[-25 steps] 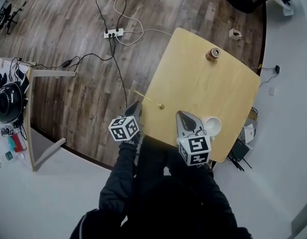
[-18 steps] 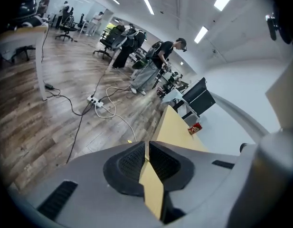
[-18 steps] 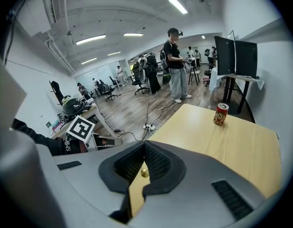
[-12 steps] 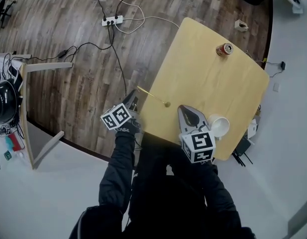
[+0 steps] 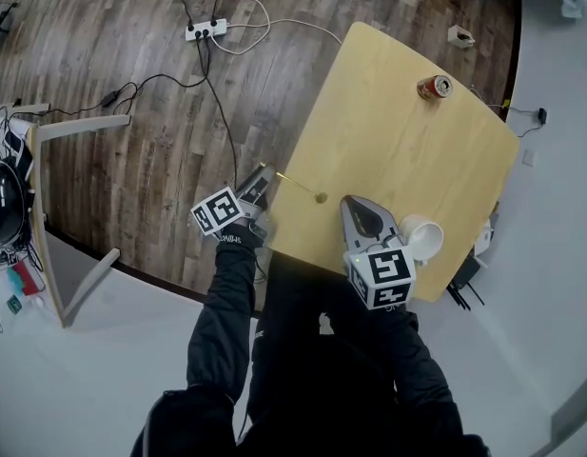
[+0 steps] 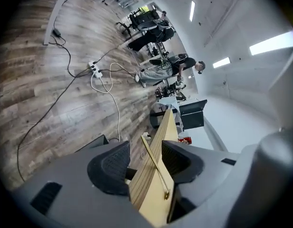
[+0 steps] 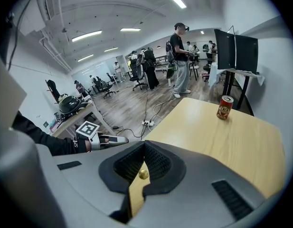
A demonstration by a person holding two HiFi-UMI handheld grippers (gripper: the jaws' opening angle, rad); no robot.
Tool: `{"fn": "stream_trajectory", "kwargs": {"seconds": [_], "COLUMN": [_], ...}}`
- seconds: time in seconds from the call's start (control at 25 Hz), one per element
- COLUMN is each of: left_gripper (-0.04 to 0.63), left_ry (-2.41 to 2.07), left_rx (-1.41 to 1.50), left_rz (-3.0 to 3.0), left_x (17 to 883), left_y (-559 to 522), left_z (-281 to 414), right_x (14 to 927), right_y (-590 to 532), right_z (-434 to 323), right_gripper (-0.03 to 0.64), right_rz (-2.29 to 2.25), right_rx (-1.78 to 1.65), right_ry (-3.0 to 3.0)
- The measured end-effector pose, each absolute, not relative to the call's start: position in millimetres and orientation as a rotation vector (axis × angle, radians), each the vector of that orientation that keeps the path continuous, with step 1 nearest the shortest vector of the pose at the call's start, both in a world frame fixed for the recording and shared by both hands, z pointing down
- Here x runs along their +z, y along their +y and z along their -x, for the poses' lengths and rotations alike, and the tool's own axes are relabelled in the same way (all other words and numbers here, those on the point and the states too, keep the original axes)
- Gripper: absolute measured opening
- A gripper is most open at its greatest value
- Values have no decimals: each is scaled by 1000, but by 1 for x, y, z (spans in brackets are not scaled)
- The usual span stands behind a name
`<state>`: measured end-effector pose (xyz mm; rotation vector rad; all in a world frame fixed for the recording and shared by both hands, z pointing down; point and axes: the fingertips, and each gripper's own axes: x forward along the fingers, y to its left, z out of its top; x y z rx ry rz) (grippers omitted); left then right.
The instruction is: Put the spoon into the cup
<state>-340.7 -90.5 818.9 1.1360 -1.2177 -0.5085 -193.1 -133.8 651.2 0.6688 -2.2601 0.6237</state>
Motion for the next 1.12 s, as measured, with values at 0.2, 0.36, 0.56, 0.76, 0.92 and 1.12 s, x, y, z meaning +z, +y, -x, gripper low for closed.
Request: {"fn": "stream_trajectory", "kwargs": {"seconds": [0.2, 0.36, 0.56, 0.76, 0.92, 1.12], "left_gripper": [168, 70, 54, 38, 35, 35], "left_ry": [-1183, -1203, -1200, -1169, -1132, -1129], "left_rx": [-549, -616, -667, -732, -787, -804], "left_rz": [-1115, -1134, -1181, -1227, -1244, -1269], "left_x": [826, 815, 792, 763, 732, 701], "left_y": [-94, -96, -99, -103, -106, -103], "left_z": [338, 345, 346, 341, 327, 308], "right_x": [655, 654, 646, 636, 625, 611], "right_y": [-132, -129, -127, -123, -119, -113], "right_z": [191, 188, 185, 178, 169, 151], "right_gripper": [20, 20, 20, 20, 20, 20], "right_rz": [-679, -686, -695, -713, -732, -771], "right_rx": [639, 651, 658, 655, 652, 657], "right_ry": [-2249, -2249, -2262, -2280, -2295, -2316]}}
